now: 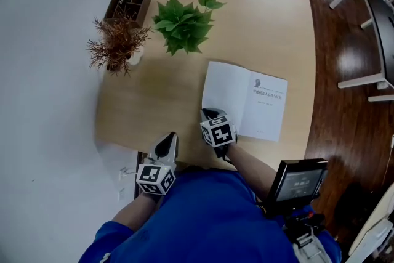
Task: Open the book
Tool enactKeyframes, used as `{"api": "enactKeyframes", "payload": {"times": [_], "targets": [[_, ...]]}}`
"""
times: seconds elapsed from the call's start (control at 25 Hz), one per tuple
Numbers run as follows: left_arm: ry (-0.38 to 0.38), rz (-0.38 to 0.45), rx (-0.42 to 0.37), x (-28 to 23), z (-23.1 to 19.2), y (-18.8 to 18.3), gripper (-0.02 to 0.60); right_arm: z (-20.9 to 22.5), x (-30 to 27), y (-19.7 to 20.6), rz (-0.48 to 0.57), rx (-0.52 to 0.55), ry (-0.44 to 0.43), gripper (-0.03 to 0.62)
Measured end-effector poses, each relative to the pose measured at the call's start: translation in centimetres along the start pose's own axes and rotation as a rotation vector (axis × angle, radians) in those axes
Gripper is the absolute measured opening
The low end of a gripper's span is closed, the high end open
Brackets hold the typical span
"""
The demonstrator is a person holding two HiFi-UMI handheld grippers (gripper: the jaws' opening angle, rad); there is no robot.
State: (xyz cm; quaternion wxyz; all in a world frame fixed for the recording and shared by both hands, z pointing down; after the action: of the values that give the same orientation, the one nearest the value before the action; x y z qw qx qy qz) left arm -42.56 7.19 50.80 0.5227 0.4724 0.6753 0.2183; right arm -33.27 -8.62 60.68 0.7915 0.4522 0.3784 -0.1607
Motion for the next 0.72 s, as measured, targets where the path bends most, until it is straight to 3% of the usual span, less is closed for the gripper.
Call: {"api": "enactKeyframes", "payload": {"times": [0.72], "targets": [[-0.006,-0.028,-0.011,1.2,-1.0,0.4,0.008,-0.2,-2.1,0.8,-0.03,-0.007,0.009,0.012]]}}
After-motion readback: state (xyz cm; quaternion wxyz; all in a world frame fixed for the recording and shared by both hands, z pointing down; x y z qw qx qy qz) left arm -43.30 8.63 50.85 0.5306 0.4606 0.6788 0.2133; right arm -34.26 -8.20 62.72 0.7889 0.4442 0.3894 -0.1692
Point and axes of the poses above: the fingertips, and each gripper's own axes: x backward along the fingers, z to its right, y out of its underside, the point moved 7 cm from there along x, backward along the fingers, and after that the axes turned 5 degrees about x, right-handed, at the moved point
